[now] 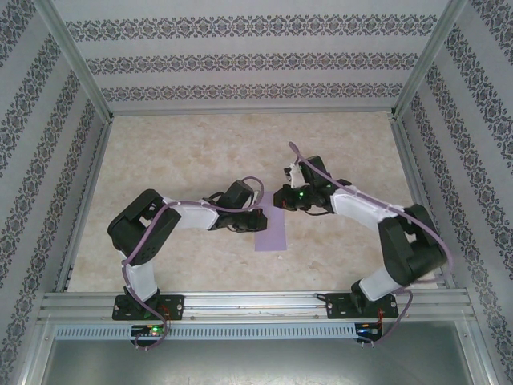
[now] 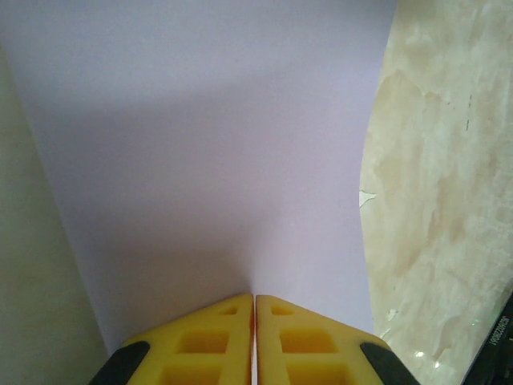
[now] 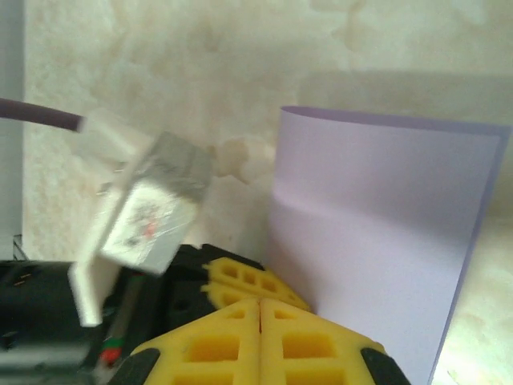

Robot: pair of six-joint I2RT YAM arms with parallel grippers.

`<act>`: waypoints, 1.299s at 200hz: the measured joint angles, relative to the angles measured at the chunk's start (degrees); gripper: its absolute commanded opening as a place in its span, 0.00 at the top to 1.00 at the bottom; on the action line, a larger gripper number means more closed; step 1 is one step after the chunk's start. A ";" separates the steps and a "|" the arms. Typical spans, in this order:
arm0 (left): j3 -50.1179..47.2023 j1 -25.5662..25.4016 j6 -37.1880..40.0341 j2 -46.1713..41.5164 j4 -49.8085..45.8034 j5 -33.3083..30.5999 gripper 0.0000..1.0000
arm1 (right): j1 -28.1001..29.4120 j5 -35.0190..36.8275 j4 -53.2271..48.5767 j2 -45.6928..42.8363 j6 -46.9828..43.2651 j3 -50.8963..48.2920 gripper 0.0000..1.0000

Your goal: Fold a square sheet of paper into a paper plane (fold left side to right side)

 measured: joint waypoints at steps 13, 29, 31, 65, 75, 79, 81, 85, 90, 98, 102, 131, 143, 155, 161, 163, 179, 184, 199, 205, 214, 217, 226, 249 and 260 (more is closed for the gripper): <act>-0.13 -0.44 -0.66 0.00 0.55 -0.09 0.91 | 0.09 -0.11 0.02 -3.32 0.74 -3.08 1.00; -0.42 -0.79 -1.42 0.00 1.16 -0.26 0.91 | 0.72 -0.59 0.00 -6.25 2.45 -7.96 1.00; -0.44 -0.79 -1.51 0.00 1.22 -0.26 0.91 | 0.85 -0.66 -0.02 -6.47 2.60 -8.55 1.00; -0.48 -0.79 -2.12 0.00 1.36 -0.28 0.91 | 4.15 -1.62 -0.35 -6.64 5.73 -13.90 1.00; -0.48 -0.79 -2.29 0.00 1.38 -0.31 0.91 | 4.72 -1.70 -0.22 -6.16 6.08 -14.01 1.00; -0.48 -0.81 -2.36 0.00 1.38 -0.33 0.91 | 4.96 -1.75 0.07 -5.86 6.25 -14.01 1.00; -0.48 -0.83 -2.38 0.00 1.40 -0.37 0.91 | 4.98 -1.73 0.13 -5.75 6.23 -14.01 1.00; -0.48 -0.85 -2.45 0.00 1.40 -0.44 0.91 | 5.05 -1.77 0.35 -5.40 6.29 -14.01 1.00; -0.48 -0.90 -2.58 0.00 1.42 -0.48 0.91 | 5.05 -1.77 0.68 -4.92 6.40 -14.01 1.00; -0.48 -1.03 -2.78 0.00 1.49 -0.50 0.91 | 5.05 -1.73 1.11 -4.02 6.56 -14.01 1.00; -0.48 -1.05 -2.86 0.00 1.53 -0.46 0.91 | 5.05 -1.73 1.31 -3.48 6.58 -14.01 1.00; -0.46 -1.14 -3.17 0.00 1.68 -0.46 0.91 | 5.07 -1.03 1.84 -0.50 6.64 -14.01 1.00; -0.28 -1.14 -3.17 0.00 1.60 -0.46 0.90 | 5.07 -0.46 1.79 0.37 6.64 -14.01 1.00; -0.02 -1.14 -3.17 0.00 1.14 -0.46 0.90 | 5.07 0.22 1.77 1.03 6.62 -14.01 1.00; 0.20 -1.16 -3.15 0.00 0.83 -0.46 0.90 | 5.07 0.50 1.75 1.29 6.60 -14.01 1.00; 0.24 -1.16 -3.15 0.00 0.81 -0.46 0.90 | 5.07 0.61 1.75 1.31 6.58 -14.01 1.00; 1.01 -1.14 -3.13 0.00 0.07 -0.46 0.90 | 5.07 0.68 1.75 1.49 6.34 -14.05 1.00; 1.22 -1.14 -3.10 0.00 0.00 -0.44 0.90 | 5.11 0.79 1.75 1.49 6.19 -14.05 1.00; 2.03 -0.98 -2.95 0.02 -0.07 -0.37 0.90 | 5.33 1.16 1.70 1.49 5.92 -14.05 1.00; 2.27 -0.92 -2.95 0.04 -0.07 -0.24 0.90 | 5.33 1.20 1.64 1.49 5.77 -14.05 1.00; 2.71 -0.61 -2.86 0.15 -0.09 0.00 0.90 | 5.35 1.36 1.62 1.49 5.64 -14.05 1.00; 2.82 -0.55 -2.80 0.17 -0.07 0.02 0.90 | 5.40 1.38 1.62 1.49 5.60 -14.05 1.00; 3.17 -0.15 -2.69 0.42 -0.04 0.17 0.90 | 5.44 1.51 1.60 1.49 5.53 -14.05 1.00; 3.96 1.20 -2.05 1.36 -0.07 0.44 0.90 | 5.44 1.57 1.60 1.53 5.25 -14.05 1.00; 4.26 1.68 -1.75 1.99 -0.04 0.55 0.90 | 5.44 1.57 1.57 1.62 4.98 -13.99 1.00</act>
